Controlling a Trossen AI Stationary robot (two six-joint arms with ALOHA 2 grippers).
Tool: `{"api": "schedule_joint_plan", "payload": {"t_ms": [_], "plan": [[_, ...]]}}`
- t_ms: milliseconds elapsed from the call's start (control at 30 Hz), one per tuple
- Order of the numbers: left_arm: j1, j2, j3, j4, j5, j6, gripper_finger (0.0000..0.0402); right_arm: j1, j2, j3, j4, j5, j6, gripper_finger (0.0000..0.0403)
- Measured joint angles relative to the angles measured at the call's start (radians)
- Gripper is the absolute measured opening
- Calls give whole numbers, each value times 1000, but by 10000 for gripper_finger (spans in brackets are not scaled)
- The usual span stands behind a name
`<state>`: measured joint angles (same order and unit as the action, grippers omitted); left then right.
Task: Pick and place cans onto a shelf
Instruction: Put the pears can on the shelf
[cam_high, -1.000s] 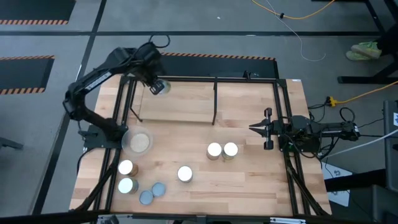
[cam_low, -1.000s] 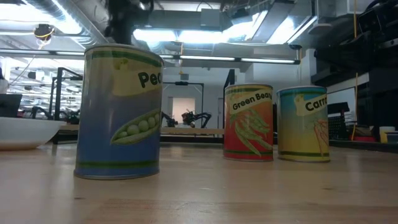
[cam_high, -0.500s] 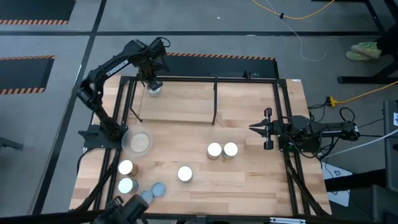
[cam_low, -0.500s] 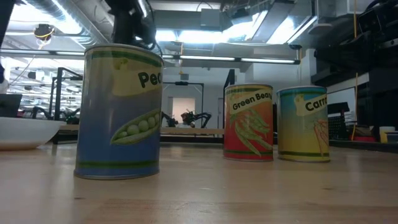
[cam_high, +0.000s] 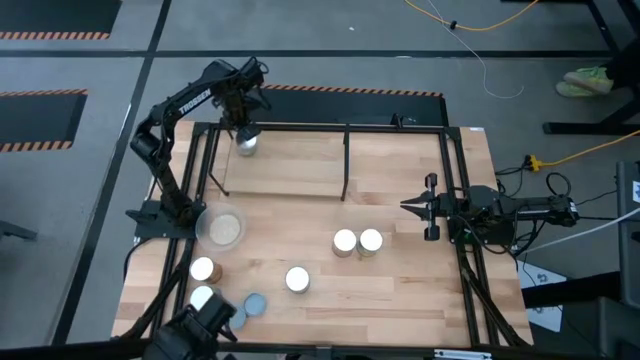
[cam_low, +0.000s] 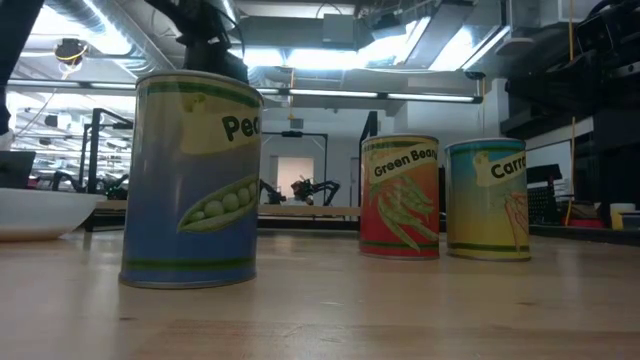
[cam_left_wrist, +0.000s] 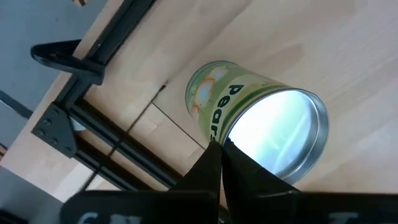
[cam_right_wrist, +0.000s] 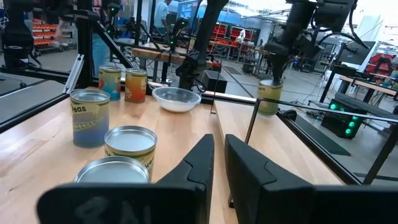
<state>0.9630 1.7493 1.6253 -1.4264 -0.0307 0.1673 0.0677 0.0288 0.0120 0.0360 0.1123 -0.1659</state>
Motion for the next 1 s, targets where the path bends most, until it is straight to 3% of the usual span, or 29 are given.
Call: {"api": "schedule_joint_plan", "payload": {"t_ms": [467,1000], "plan": [[0,0,0,18,-4,-6,0,0,0,0,0,0,0,45],[0,0,0,37,-10,-6,36,0,0,0,0,0,0,45]]}}
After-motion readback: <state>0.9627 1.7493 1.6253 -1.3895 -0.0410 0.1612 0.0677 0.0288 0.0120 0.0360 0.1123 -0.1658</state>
